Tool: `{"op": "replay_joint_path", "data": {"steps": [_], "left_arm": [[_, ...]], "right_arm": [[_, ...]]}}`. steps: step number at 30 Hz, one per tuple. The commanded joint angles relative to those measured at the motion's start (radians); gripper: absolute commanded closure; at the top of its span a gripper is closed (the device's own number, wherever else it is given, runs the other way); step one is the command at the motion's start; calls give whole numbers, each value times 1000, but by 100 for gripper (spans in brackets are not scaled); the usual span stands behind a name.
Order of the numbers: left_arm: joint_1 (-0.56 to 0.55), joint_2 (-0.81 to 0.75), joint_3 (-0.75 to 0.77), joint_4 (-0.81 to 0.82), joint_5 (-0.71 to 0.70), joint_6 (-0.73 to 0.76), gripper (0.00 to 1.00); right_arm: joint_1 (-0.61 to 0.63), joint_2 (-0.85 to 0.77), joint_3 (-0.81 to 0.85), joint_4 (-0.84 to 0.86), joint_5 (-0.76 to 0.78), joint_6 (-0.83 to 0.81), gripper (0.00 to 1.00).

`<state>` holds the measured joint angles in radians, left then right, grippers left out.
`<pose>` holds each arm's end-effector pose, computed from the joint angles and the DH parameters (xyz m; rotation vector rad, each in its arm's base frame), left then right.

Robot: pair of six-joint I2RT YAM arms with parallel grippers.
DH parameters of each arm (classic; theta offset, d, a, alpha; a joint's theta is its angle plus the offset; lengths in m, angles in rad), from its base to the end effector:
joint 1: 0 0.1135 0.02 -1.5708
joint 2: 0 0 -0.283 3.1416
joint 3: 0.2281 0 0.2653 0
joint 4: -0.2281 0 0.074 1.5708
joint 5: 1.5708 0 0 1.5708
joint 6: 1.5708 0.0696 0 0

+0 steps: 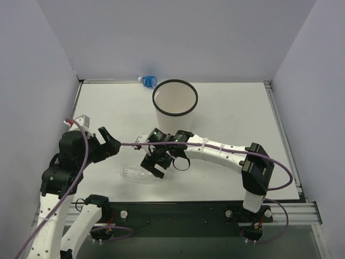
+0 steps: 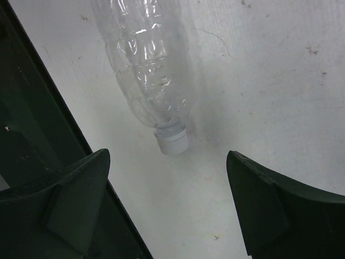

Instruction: Put the plastic bottles in the bin

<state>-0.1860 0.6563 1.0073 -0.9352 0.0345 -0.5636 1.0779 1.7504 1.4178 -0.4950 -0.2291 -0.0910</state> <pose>0.1348 -0.0278 0.3522 -0.3914 2.1571 -0.4667 0.1897 0.3866 0.2599 -1.4716 2.0216 0.7142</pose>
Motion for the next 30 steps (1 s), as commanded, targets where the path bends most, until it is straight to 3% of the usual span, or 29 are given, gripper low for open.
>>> {"op": "replay_joint_path", "data": {"steps": [1, 10, 18, 21, 25, 30], "left_arm": [[5, -21, 86, -77, -114, -1, 3], [6, 5, 171, -243, -300, -97, 3], [5, 0, 157, -271, -295, -153, 2], [6, -10, 149, -267, -298, -150, 3], [5, -24, 140, -260, -291, -137, 3], [5, -44, 93, -226, -252, -140, 2]], "right_arm": [[36, 38, 35, 52, -42, -26, 16], [53, 126, -9, 170, -67, 8, 20], [62, 184, -59, 237, -36, 23, 22], [62, 196, -83, 246, -24, 27, 27], [62, 155, -103, 239, -6, 31, 47], [62, -20, -122, 190, 59, 45, 51]]}}
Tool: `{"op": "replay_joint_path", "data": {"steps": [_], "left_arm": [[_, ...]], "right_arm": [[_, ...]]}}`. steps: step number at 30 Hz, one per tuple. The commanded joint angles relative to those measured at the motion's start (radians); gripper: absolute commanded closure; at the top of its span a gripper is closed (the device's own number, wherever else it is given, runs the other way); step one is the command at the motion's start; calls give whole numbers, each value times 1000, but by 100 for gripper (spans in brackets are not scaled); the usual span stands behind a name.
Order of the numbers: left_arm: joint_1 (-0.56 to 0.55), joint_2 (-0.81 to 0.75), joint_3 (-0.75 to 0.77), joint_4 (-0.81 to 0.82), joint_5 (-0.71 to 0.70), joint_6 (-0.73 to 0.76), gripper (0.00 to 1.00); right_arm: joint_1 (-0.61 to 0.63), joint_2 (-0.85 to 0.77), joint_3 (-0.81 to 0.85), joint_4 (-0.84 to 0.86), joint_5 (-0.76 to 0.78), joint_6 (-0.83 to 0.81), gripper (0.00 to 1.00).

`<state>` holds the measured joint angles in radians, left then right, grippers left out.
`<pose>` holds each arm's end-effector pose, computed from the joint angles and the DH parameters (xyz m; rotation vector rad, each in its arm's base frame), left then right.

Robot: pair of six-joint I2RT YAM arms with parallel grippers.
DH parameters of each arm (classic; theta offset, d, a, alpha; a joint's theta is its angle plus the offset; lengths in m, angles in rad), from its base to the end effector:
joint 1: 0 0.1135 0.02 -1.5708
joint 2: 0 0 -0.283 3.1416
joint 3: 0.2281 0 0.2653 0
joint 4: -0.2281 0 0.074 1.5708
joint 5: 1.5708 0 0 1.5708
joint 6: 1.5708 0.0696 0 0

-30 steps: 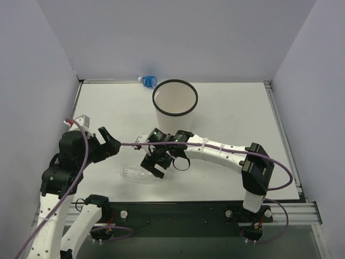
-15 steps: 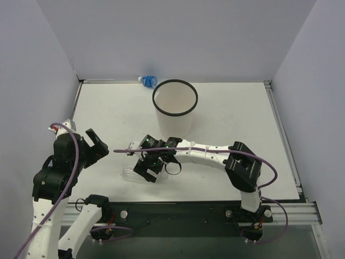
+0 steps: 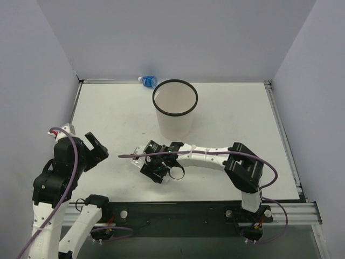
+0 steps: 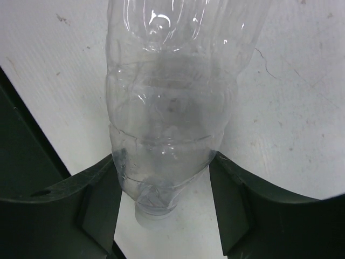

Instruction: Put the plastic bottles in the bin

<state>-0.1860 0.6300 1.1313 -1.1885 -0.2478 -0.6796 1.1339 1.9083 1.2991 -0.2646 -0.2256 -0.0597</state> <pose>0.1000 -0.0014 0.3673 -0.6740 2.1362 -0.1908 0.1767 0.4152 0.1731 -1.5255 2.0578 0.7249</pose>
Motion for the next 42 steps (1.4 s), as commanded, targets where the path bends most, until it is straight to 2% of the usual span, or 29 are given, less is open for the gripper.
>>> {"op": "replay_joint_path", "data": {"steps": [1, 9, 15, 27, 35, 42], "left_arm": [[5, -23, -41, 42, 39, -24, 3], [6, -27, -105, 116, 113, -35, 3], [5, -16, -133, 168, 156, -38, 4], [5, -18, -130, 175, 176, -41, 4], [5, -36, -128, 158, 179, -66, 4], [5, -35, -123, 133, 180, -57, 4]], "right_arm": [[6, -205, -1, -53, 63, 15, 52], [-6, -411, 112, -203, 179, 8, 52], [-108, -442, 268, -229, 181, 32, 51], [-332, -255, 546, -234, 132, 29, 51], [-476, -132, 623, -216, 86, 46, 52], [-522, -81, 689, -199, 60, 54, 52]]}}
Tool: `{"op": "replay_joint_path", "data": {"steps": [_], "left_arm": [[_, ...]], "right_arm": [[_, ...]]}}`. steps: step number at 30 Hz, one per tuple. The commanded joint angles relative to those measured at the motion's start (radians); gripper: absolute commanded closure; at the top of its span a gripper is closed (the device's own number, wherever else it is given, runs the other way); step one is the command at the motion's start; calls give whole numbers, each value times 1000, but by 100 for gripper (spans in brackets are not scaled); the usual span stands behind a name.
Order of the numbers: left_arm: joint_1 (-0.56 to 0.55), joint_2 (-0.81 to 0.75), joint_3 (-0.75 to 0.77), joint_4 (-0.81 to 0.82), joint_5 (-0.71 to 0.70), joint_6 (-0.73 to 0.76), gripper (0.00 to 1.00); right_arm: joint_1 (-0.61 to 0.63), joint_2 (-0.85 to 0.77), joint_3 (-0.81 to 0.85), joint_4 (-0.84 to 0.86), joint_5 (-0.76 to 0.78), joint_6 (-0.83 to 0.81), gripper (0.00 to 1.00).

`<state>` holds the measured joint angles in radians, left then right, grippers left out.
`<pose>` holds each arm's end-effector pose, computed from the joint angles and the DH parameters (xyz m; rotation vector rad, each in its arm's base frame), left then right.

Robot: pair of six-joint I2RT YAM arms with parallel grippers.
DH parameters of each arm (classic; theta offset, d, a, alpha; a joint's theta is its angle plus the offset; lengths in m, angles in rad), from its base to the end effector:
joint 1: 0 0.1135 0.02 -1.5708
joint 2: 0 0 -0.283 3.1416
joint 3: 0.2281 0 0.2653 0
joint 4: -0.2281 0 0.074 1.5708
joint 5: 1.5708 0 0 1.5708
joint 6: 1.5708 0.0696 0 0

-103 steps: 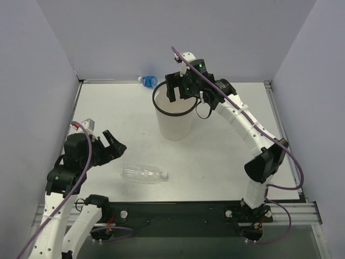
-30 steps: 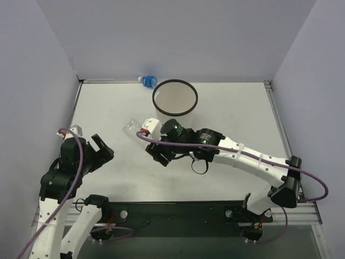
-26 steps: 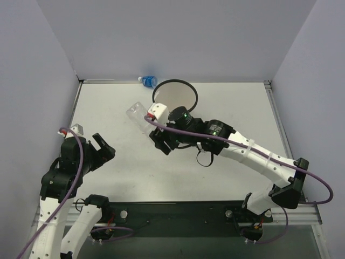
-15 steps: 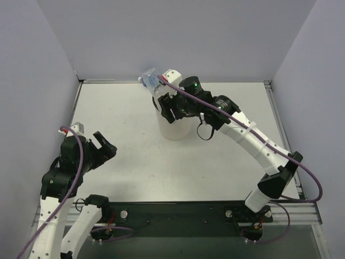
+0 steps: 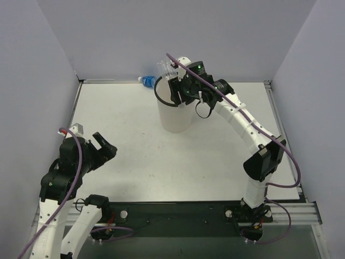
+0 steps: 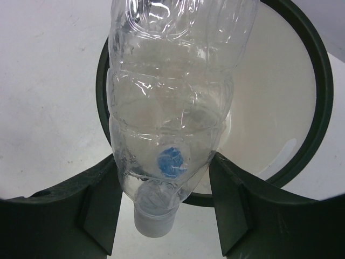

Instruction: Put the plastic bottles in the bin

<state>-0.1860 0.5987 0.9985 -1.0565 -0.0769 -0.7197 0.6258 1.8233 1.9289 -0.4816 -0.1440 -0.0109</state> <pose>0.1135 -0.0159 0.3413 -0.6361 2.1651 -0.4074 0.3785 0.2859 0.4220 -0.7120 1.8500 0.5437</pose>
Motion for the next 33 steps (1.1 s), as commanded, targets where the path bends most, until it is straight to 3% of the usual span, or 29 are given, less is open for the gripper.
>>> {"op": "replay_joint_path", "data": {"steps": [1, 8, 16, 26, 30, 33], "left_arm": [[5, -1, 11, 1, 9, -17, 4], [5, 10, 2, 12, 15, -12, 4], [3, 72, -3, 64, 66, -7, 4], [5, 98, 11, 67, 62, 31, 4], [3, 108, 15, 67, 57, 46, 4], [6, 113, 15, 73, 55, 57, 4]], "right_arm": [[-14, 1, 61, 18, -25, 6, 52], [-21, -41, 39, 37, -11, 11, 51], [-47, 70, 179, 41, -29, 9, 51], [-74, 166, 209, 72, -17, 11, 50], [-74, 166, 197, 77, -5, 9, 20], [-74, 140, 144, 92, 4, 9, 14]]}}
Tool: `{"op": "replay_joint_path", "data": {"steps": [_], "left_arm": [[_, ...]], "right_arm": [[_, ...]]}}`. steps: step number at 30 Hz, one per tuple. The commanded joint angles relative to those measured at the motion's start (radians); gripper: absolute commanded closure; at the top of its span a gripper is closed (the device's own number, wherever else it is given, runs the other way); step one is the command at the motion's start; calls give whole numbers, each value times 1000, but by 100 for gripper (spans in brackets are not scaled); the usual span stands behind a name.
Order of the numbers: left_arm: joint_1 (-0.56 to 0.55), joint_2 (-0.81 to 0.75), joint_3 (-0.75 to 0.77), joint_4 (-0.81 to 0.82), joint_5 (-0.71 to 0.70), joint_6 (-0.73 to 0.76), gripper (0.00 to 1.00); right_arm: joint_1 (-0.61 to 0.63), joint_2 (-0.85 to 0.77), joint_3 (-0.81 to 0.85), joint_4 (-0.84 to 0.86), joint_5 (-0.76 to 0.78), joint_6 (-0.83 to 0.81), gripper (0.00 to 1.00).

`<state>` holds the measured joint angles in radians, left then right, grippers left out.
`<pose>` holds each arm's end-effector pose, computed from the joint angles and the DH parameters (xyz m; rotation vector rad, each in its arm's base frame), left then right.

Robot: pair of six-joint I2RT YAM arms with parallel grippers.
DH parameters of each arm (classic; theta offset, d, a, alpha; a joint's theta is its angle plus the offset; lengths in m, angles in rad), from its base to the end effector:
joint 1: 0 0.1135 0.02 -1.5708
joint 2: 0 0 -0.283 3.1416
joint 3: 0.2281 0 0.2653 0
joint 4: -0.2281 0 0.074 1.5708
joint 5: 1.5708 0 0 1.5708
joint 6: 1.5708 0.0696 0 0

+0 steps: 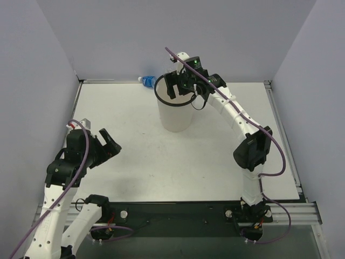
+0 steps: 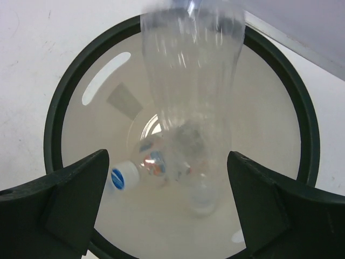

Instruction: Put the plastic bottles in the bin

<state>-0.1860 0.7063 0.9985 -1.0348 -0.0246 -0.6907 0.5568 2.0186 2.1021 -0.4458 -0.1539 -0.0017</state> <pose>0.1386 -0.0243 0.3320 -0.5989 2.2721 -0.4122 0.4431 0.2884 0.3993 -0.6408 1.8561 0.5163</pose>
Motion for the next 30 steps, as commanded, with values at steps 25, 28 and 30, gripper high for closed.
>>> {"op": "replay_joint_path", "data": {"steps": [25, 28, 30], "left_arm": [[3, 82, -29, 211, 38, -1, 4], [3, 65, -37, 203, 34, -6, 4], [3, 52, -38, 197, 31, -9, 4]], "right_arm": [[-49, -94, 82, -333, 315, 315, 36], [-63, -63, 98, -356, 315, 322, 37], [-70, -46, 104, -358, 310, 327, 40]]}}
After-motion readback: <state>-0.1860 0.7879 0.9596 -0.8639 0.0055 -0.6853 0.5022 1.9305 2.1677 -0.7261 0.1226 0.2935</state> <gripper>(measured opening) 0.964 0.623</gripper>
